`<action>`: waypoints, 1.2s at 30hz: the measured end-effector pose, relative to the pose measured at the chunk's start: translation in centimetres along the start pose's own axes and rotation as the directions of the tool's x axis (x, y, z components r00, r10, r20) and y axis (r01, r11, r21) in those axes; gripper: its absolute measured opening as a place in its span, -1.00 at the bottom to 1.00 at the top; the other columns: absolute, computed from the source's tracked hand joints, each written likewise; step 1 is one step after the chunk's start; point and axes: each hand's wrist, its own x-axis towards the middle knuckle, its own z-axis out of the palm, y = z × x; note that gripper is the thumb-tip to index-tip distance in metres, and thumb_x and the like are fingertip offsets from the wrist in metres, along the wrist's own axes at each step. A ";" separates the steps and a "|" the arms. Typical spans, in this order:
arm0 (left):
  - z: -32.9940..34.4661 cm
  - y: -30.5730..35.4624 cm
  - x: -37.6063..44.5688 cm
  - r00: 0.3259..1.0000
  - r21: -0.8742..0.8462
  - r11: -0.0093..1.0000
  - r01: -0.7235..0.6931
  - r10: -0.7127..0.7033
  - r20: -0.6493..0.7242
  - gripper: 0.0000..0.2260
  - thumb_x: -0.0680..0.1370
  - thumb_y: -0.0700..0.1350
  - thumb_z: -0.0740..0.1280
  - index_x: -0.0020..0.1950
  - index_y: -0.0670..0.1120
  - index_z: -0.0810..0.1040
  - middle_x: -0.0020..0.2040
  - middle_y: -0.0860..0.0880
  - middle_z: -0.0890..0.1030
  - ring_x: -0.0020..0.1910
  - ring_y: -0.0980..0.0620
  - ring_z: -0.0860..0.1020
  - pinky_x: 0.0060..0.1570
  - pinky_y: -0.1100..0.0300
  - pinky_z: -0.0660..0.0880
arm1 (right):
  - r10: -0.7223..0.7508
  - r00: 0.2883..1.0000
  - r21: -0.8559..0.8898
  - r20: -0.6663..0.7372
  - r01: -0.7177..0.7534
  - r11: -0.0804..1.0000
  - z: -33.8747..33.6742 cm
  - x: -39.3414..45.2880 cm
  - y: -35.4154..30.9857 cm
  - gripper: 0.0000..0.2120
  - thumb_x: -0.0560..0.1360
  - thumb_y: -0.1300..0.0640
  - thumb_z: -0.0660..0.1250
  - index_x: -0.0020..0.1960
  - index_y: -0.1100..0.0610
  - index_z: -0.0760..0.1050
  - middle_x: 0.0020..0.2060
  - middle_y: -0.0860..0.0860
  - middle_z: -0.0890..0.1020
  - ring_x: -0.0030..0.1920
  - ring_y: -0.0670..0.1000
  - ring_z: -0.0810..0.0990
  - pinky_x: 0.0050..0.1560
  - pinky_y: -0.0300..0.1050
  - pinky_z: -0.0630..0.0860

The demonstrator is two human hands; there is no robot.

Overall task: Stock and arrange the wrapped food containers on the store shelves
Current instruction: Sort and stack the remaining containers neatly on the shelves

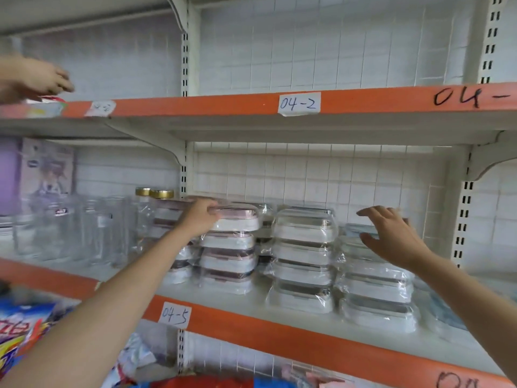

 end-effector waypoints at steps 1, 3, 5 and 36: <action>0.3 -0.1 0.1 0.999 0.075 0.997 -0.031 0.034 -0.041 -0.68 0.57 -0.21 0.26 0.33 -0.15 0.48 0.30 -0.12 0.51 0.22 -0.08 0.49 0.17 0.14 0.39 | -0.005 1.000 -0.005 0.011 0.006 1.000 0.1 0.0 -0.1 -0.54 0.55 0.03 0.24 0.42 0.03 0.27 0.36 -0.01 0.36 0.34 0.02 0.29 0.30 0.03 0.25; 0.7 -0.1 0.1 0.985 0.221 0.972 -0.075 0.107 -0.136 -0.68 0.56 -0.27 0.26 0.31 -0.13 0.50 0.29 -0.13 0.47 0.24 -0.08 0.44 0.20 0.13 0.37 | -0.016 0.999 -0.008 0.030 0.016 1.000 0.3 -0.1 -0.3 -0.60 0.57 0.04 0.22 0.39 0.03 0.31 0.33 -0.02 0.40 0.32 0.01 0.33 0.28 0.01 0.30; 1.1 0.5 0.0 0.965 0.387 0.916 -0.104 0.187 -0.184 -0.63 0.53 -0.28 0.29 0.33 -0.06 0.47 0.27 -0.10 0.41 0.25 -0.07 0.37 0.25 0.11 0.33 | -0.010 0.999 -0.004 0.046 0.010 1.000 0.4 -0.3 -0.4 -0.67 0.58 0.06 0.20 0.33 0.03 0.41 0.27 -0.03 0.46 0.27 0.01 0.39 0.24 -0.01 0.34; 24.9 25.1 -15.5 0.643 -0.220 0.690 -0.689 0.723 0.253 -0.52 0.60 0.06 0.15 0.46 -0.13 0.26 0.38 -0.03 0.35 0.36 0.02 0.28 0.35 0.17 0.19 | 0.565 0.814 0.152 0.135 -0.580 0.800 -4.2 -13.1 21.0 -0.70 0.56 0.26 0.15 0.07 0.02 0.62 0.15 0.01 0.61 0.09 0.04 0.57 -0.02 -0.19 0.42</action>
